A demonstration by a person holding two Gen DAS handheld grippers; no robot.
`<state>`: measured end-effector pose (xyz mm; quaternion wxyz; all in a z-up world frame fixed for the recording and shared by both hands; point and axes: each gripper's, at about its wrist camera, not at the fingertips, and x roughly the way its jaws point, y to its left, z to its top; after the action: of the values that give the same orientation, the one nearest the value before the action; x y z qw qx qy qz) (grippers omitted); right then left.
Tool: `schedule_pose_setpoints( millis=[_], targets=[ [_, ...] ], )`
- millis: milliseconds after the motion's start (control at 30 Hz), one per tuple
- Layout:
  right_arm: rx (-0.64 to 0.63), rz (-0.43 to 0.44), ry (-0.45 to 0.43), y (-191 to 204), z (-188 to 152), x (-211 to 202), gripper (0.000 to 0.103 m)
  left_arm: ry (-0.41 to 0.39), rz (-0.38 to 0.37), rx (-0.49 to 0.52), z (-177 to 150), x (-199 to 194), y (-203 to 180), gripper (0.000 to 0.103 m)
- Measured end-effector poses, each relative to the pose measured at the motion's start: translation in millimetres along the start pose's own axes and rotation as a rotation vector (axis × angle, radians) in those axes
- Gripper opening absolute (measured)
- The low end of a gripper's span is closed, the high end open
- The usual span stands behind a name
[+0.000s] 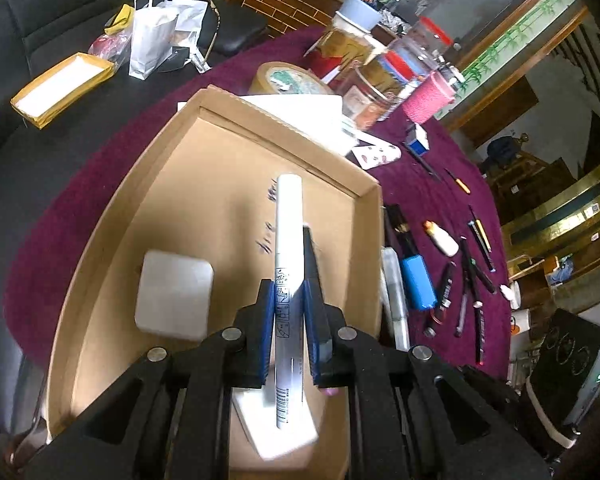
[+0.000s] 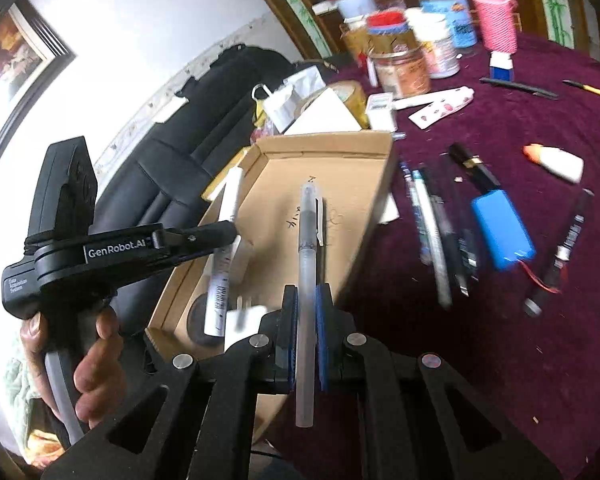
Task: Organize rigid objects
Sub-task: 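Lower both grippers into the tray and open them to release the pens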
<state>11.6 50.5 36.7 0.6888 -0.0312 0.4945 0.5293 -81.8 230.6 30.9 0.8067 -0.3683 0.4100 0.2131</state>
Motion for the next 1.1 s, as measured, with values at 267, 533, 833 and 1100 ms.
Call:
schedule_pose_setpoints(
  millis=[267, 533, 833, 1100],
  targets=[
    [-0.004, -0.067, 0.022, 5, 40, 51, 0.008, 0.035, 0.020, -0.016, 19, 25, 15, 0.012],
    [-0.022, -0.189, 0.055, 1, 52, 80, 0.008, 0.056, 0.048, 0.007, 28, 42, 17, 0.012],
    [-0.071, -0.273, 0.064, 10, 47, 90, 0.008, 0.073, 0.082, 0.025, 20, 53, 18, 0.012],
    [-0.038, -0.220, 0.078, 3, 48, 87, 0.008, 0.048, 0.047, -0.028, 14, 49, 25, 0.012]
  ],
)
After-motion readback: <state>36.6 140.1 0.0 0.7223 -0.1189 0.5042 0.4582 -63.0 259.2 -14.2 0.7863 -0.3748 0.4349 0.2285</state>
